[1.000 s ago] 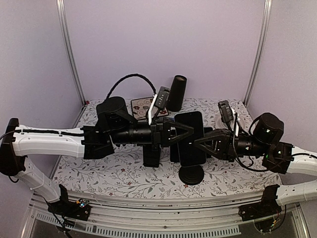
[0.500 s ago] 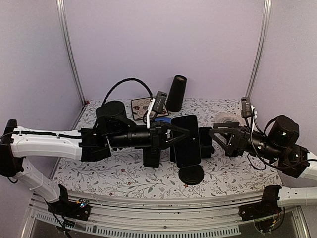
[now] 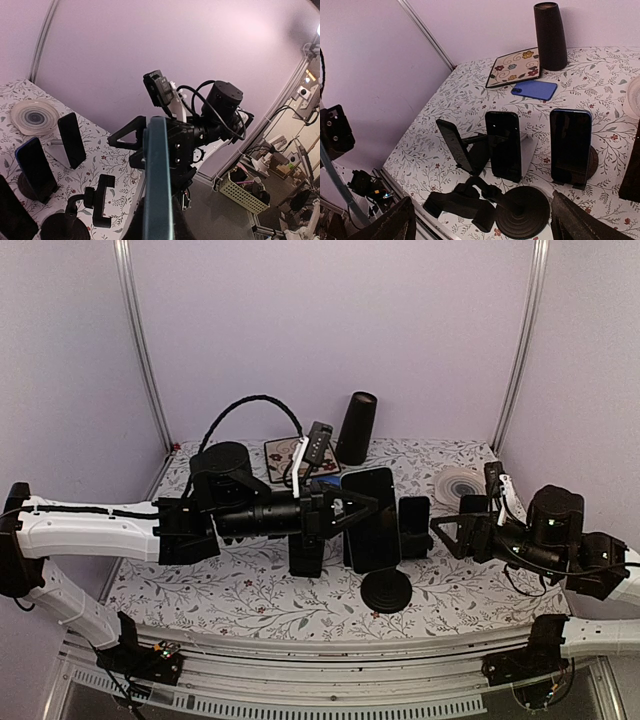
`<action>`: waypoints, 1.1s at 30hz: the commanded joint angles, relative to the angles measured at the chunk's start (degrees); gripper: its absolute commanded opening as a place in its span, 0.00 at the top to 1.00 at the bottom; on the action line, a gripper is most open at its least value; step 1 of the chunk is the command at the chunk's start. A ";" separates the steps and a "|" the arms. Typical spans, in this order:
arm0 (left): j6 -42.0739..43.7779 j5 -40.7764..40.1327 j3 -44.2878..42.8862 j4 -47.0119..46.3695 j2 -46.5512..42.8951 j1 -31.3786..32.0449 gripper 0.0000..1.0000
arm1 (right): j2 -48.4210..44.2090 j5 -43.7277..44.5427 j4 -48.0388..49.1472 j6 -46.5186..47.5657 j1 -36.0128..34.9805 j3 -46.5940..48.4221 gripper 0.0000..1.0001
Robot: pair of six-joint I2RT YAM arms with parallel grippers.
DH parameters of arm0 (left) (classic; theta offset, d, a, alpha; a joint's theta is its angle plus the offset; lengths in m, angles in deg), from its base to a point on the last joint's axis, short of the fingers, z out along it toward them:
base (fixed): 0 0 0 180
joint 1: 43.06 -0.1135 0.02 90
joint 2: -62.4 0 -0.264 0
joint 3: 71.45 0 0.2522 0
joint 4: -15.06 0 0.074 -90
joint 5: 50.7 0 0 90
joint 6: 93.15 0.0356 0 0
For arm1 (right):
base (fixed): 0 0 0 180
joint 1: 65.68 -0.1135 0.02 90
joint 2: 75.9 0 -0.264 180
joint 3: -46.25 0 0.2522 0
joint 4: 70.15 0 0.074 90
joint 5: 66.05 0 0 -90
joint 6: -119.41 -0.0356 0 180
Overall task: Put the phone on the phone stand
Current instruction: Pass from the right arm to the left, then hold the phone stand at the center of the board.
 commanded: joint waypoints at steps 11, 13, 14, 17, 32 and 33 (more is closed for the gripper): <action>1.12 -0.61 -1.76 -0.14 -0.21 0.78 1.00 | 7.29 1.99 -6.76 0.40 -0.13 2.59 0.36; 1.12 -0.64 -1.77 0.01 -0.33 0.84 1.00 | 7.11 2.19 -6.63 0.63 -0.55 2.50 0.38; 1.16 -0.65 -1.73 0.06 -0.34 0.78 1.00 | 7.01 2.56 -6.67 0.62 -0.88 2.45 0.40; 1.27 -0.92 -1.55 0.15 -0.52 0.84 1.00 | 7.00 3.50 -6.68 0.13 -2.28 2.50 0.46; 0.91 -0.49 -1.91 -0.03 0.66 0.84 1.00 | 10.23 8.50 -7.75 -1.17 -8.05 4.91 0.73; 0.88 -0.35 -1.96 -0.08 0.75 0.85 1.00 | 10.24 8.22 -7.39 -1.17 -8.14 4.90 0.75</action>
